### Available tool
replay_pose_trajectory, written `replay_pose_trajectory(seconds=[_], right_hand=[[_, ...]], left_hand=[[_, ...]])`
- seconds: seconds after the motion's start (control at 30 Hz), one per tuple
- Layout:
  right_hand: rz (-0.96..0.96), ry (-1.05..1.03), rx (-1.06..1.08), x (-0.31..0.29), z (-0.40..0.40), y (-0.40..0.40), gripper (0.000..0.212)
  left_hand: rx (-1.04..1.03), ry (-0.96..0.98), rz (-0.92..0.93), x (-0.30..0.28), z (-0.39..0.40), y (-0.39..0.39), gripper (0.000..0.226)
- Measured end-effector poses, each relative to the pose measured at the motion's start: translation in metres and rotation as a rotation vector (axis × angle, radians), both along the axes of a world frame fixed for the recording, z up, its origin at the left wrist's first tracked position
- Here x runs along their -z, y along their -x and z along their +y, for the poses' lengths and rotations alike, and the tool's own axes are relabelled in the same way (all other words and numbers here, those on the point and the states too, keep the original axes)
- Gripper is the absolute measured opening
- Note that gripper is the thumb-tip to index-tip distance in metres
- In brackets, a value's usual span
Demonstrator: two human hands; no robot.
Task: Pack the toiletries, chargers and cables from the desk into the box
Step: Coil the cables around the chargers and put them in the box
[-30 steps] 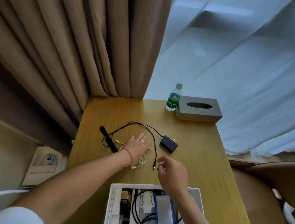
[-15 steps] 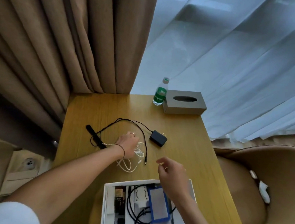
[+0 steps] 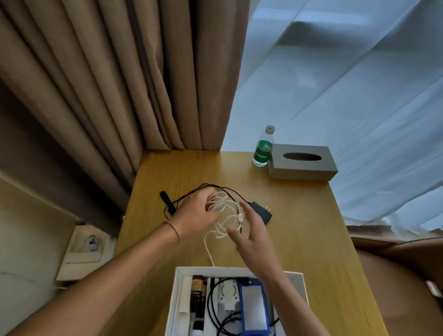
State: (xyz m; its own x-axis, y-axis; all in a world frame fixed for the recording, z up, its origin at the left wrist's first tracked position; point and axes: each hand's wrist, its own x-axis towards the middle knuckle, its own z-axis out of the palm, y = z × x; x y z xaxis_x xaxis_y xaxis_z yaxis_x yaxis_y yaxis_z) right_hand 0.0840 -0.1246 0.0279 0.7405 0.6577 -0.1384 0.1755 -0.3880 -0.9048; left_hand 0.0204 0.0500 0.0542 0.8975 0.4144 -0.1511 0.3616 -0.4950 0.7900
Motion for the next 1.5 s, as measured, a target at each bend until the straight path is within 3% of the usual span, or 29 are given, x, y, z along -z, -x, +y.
replay_pose_trajectory(seconds=[0.17, 0.27, 0.33, 0.47, 0.57, 0.67, 0.8, 0.9, 1.03, 1.13, 1.2, 1.3, 1.4, 1.5], right_hand=[[-0.016, -0.070, -0.117, -0.012, 0.013, 0.000, 0.091], [-0.035, -0.064, -0.244, -0.018, 0.023, 0.003, 0.093], [-0.039, -0.033, -0.362, -0.021, 0.031, 0.010, 0.078], [0.006, 0.040, -0.479, -0.019, 0.039, 0.025, 0.019], [0.131, 0.047, -0.437, -0.019, 0.029, 0.029, 0.011], [0.193, 0.001, -0.404, -0.024, 0.014, 0.023, 0.013], [0.351, -0.142, -0.316, -0.045, -0.005, 0.007, 0.017], [0.403, -0.191, -0.277, -0.063, -0.010, 0.001, 0.020], [0.377, -0.279, -0.198, -0.081, -0.002, 0.007, 0.006], [0.240, -0.232, -0.101, -0.086, 0.004, 0.016, 0.025], [0.207, -0.199, -0.092, -0.085, 0.004, 0.019, 0.037], [0.179, -0.171, -0.125, -0.083, 0.000, 0.020, 0.039], [0.237, -0.162, -0.198, -0.081, -0.003, 0.019, 0.034], [0.301, -0.189, -0.284, -0.082, -0.004, 0.019, 0.027]], left_hand=[[-0.027, 0.209, -0.133, -0.045, -0.012, 0.026, 0.036], [-0.098, 0.356, -0.230, -0.063, -0.018, 0.041, 0.012], [-0.151, 0.428, -0.288, -0.073, -0.021, 0.049, 0.021], [-0.293, 0.610, -0.417, -0.090, -0.021, 0.060, 0.027], [-0.493, 0.658, -0.546, -0.097, -0.010, 0.066, 0.026], [-0.613, 0.609, -0.563, -0.096, 0.000, 0.076, 0.018], [-0.593, 0.408, -0.427, -0.081, 0.007, 0.089, 0.007], [-0.553, 0.469, -0.361, -0.072, -0.005, 0.088, 0.019], [-0.414, 0.551, -0.262, -0.068, -0.039, 0.081, 0.050], [-0.291, 0.569, -0.269, -0.067, -0.062, 0.076, 0.067], [-0.242, 0.584, -0.275, -0.068, -0.072, 0.075, 0.059], [-0.229, 0.513, -0.278, -0.069, -0.076, 0.076, 0.017], [-0.278, 0.316, -0.272, -0.064, -0.074, 0.079, 0.024], [-0.313, 0.342, -0.285, -0.062, -0.071, 0.080, 0.022]])
